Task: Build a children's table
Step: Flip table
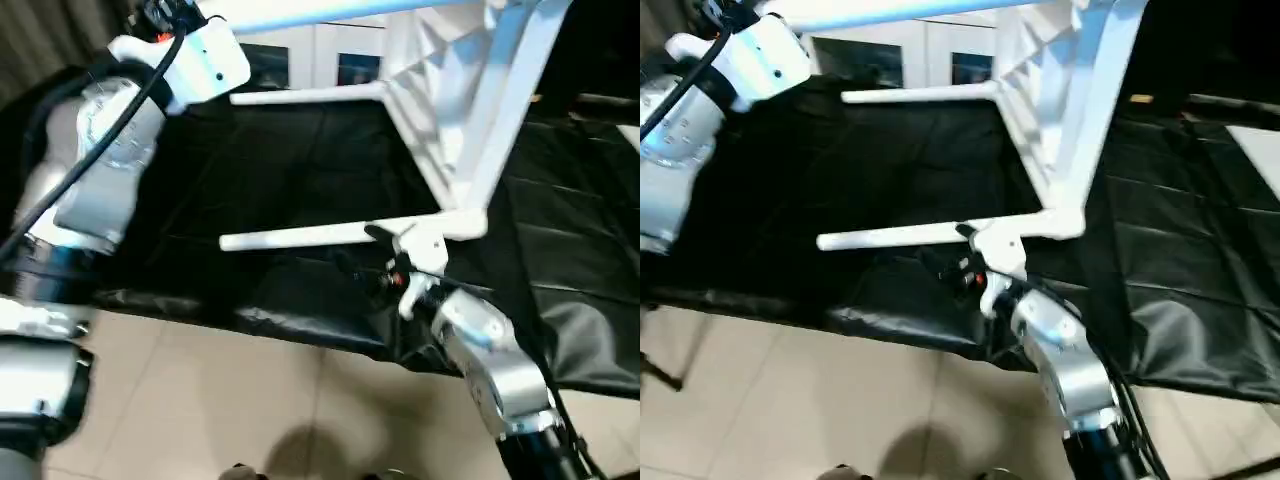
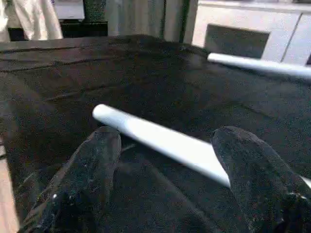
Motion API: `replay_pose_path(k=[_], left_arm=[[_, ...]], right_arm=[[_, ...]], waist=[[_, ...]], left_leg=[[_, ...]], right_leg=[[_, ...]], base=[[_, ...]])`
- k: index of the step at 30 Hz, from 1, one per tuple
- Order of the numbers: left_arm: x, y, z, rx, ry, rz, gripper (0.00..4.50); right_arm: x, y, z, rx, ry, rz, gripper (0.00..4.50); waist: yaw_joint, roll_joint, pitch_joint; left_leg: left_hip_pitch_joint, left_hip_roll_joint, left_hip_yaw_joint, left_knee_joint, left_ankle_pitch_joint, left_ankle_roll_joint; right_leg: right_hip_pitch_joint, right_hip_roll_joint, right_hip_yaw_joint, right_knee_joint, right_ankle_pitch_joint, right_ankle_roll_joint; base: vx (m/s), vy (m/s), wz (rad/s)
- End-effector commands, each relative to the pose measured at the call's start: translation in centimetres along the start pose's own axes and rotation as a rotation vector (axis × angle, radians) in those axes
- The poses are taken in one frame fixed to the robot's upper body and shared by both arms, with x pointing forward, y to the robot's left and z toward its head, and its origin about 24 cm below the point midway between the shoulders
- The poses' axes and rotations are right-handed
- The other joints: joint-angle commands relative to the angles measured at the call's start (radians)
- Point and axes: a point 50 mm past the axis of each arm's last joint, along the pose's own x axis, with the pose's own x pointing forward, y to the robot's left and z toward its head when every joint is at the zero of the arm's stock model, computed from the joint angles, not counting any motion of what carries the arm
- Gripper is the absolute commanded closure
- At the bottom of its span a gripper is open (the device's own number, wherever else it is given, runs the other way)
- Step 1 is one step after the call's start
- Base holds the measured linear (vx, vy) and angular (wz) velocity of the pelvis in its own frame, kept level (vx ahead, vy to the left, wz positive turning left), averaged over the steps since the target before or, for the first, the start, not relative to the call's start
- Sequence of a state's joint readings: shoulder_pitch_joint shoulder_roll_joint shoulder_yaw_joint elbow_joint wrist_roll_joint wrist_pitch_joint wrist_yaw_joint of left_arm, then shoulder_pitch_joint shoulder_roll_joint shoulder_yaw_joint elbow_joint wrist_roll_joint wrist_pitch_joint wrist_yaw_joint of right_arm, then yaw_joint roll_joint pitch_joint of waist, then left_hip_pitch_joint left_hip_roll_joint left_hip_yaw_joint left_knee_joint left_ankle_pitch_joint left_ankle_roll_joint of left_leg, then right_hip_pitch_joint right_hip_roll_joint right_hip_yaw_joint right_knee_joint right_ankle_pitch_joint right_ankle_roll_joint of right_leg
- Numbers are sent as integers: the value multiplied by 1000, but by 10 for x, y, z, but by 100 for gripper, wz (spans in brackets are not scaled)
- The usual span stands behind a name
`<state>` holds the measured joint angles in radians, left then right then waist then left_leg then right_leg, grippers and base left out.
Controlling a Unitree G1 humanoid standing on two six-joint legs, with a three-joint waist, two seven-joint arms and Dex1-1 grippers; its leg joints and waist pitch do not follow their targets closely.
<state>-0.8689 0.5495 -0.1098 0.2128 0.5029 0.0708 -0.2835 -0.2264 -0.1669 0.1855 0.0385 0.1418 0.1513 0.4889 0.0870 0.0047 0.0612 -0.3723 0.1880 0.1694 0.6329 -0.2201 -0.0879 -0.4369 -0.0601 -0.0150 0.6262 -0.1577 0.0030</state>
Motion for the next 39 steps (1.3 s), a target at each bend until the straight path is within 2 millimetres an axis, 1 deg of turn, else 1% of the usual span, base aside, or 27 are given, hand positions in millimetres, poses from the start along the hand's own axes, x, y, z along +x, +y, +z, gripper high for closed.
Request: replay_pose_path(k=[1, 3, 7, 9, 10, 11, 12, 14, 16, 17, 18, 19, 20, 21, 23, 24, 27, 29, 30, 31, 32, 33, 34, 35, 37, 38, 39], left_arm=[[-4, 18, -7, -370, 24, 160, 268], [-5, 21, -7, -414, 32, 183, 266], [-8, 22, -10, -519, 72, 228, 264], [-9, 25, -9, -551, 67, 245, 264], [-9, 25, -8, -561, 57, 239, 264], [-9, 25, -8, -561, 57, 239, 264], [-10, 25, -7, -580, 45, 229, 264], [-13, 25, -5, -612, 23, 225, 264], [-18, 22, -6, -642, 37, 229, 264], [-21, 21, -8, -653, 47, 231, 264], [-23, 20, -9, -662, 57, 232, 264], [-25, 18, -11, -676, 73, 238, 264], [-27, 17, -13, -686, 84, 242, 264], [-32, 15, -17, -690, 108, 259, 264], [-34, 14, -19, -696, 114, 260, 264], [-36, 14, -20, -702, 119, 259, 264], [-44, 12, -25, -706, 131, 271, 264], [-49, 11, -26, -707, 131, 270, 264], [-51, 11, -27, -709, 130, 268, 264], [-51, 11, -27, -709, 130, 268, 264], [-52, 11, -28, -710, 133, 267, 264], [-52, 11, -28, -710, 133, 266, 264], [-53, 10, -27, -712, 132, 264, 264], [-53, 10, -27, -713, 131, 263, 264], [-52, 10, -26, -716, 125, 260, 264], [-51, 10, -26, -717, 124, 258, 264], [-51, 10, -26, -718, 124, 257, 264]], right_arm=[[-1, 2, 2, -6, 1, 4, 102], [-1, 2, 1, -2, 8, 5, 102], [-3, 3, -3, 3, 22, 7, 102], [-3, 4, -3, 4, 26, 8, 102], [-3, 3, -4, 4, 29, 6, 102], [-3, 3, -4, 4, 29, 6, 102], [-4, 2, -6, 2, 41, -10, 102], [-5, -1, -7, 5, 48, -30, 102], [-5, -8, -9, 5, 63, -89, 102], [-6, -11, -10, 9, 66, -119, 102], [-6, -13, -10, 13, 68, -141, 102], [-7, -18, -10, 42, 58, -183, 102], [-7, -21, -10, 64, 49, -208, 86], [-10, -30, -10, 105, 35, -288, 77], [-10, -31, -9, 127, 25, -296, 57], [-10, -32, -9, 141, 18, -298, 57], [-12, -38, -9, 174, -6, -351, 27], [-12, -42, -8, 214, -25, -378, 11], [-7, -44, -7, 260, -55, -379, 4], [-7, -44, -7, 260, -55, -379, 1], [1, -48, -5, 303, -86, -380, 0], [1, -48, -5, 304, -87, -381, 0], [10, -51, -3, 336, -104, -374, 0], [16, -53, -3, 348, -106, -374, 0], [31, -58, -3, 390, -96, -369, 0], [34, -59, -3, 404, -94, -367, 0], [37, -60, -3, 417, -93, -366, 0]], waist=[[-5, -16, -69], [0, -11, -69], [0, -9, -69], [4, -6, -69], [4, -6, -70], [5, -6, -71], [1, -6, -68], [-3, -8, -69], [-3, -8, -71], [-4, -12, -71], [-5, -14, -72], [-5, -17, -72], [-5, -15, -74], [-5, -17, -74], [-5, -17, -76], [-6, -17, -76], [-8, -23, -74], [-13, -22, -73], [-14, -19, -72], [-17, -18, -72], [-21, -21, -70], [-28, -23, -70], [-28, -23, -70], [-33, -23, -70], [-34, -19, -72], [-37, -21, -73], [-33, -21, -74]], left_leg=[[2, 22, -7, -86, -162, -9], [0, 21, -6, -84, -137, 3], [-2, 20, -5, -84, -130, 10], [8, 21, 0, -82, -161, 17], [9, 21, 0, -82, -167, 17], [7, 21, 0, -81, -166, 18], [-2, 21, -4, -87, -181, 16], [-7, 21, -6, -89, -178, 12], [-8, 23, -7, -87, -159, 12], [-7, 22, -6, -86, -149, 11], [-12, 20, -5, -84, -123, 17], [-10, 19, -3, -83, -118, 21], [-10, 20, -4, -82, -99, 27], [-12, 19, -3, -81, -83, 33], [-12, 19, -3, -81, -69, 38], [-11, 19, -1, -79, -68, 44], [-11, 20, 0, -80, -70, 51], [-10, 21, -1, -82, -91, 47], [-5, 21, 0, -82, -103, 41], [-5, 21, -1, -82, -111, 39], [-7, 21, -1, -84, -121, 34], [-8, 20, -2, -85, -128, 30], [-7, 20, -2, -84, -125, 29], [-6, 20, -2, -83, -122, 30], [-4, 20, -1, -81, -119, 28], [-6, 18, 0, -79, -109, 31], [-7, 19, 2, -77, -84, 40]], right_leg=[[56, -57, 33, -72, -264, -174], [54, -57, 32, -71, -255, -178], [55, -56, 30, -72, -250, -181], [42, -52, 31, -79, -280, -179], [41, -52, 31, -80, -283, -179], [42, -52, 31, -79, -279, -180], [45, -52, 29, -80, -294, -170], [50, -54, 28, -79, -300, -159], [51, -55, 27, -77, -279, -159], [50, -55, 28, -76, -266, -160], [55, -54, 27, -72, -237, -163], [53, -53, 28, -73, -232, -163], [55, -54, 28, -69, -206, -171], [56, -53, 27, -66, -183, -175], [57, -51, 26, -62, -158, -181], [57, -50, 26, -61, -145, -181], [57, -52, 25, -63, -147, -185], [55, -52, 25, -64, -174, -184], [51, -50, 25, -66, -186, -181], [51, -51, 25, -66, -187, -184], [53, -50, 24, -67, -193, -181], [52, -51, 24, -67, -197, -185], [53, -50, 24, -67, -195, -182], [52, -52, 24, -64, -185, -188], [51, -53, 23, -63, -182, -200], [54, -52, 24, -62, -165, -211], [56, -52, 26, -58, -127, -213]], base=[[0, 0, 0], [0, 0, 0], [0, 0, 0], [0, 0, 0], [0, 0, 0], [0, 0, 0], [0, 0, 0], [0, 0, 0], [0, 0, 0], [0, 0, 0], [0, 0, 0], [0, 0, 0], [0, 0, 0], [0, 0, 0], [0, 0, 0], [0, 0, 0], [0, 0, 0], [0, 0, 0], [0, 0, 0], [0, 0, 0], [0, 0, 0], [0, 0, 0], [0, 0, 0], [0, 0, 0], [0, 0, 0], [0, 0, 0], [0, 0, 0]])
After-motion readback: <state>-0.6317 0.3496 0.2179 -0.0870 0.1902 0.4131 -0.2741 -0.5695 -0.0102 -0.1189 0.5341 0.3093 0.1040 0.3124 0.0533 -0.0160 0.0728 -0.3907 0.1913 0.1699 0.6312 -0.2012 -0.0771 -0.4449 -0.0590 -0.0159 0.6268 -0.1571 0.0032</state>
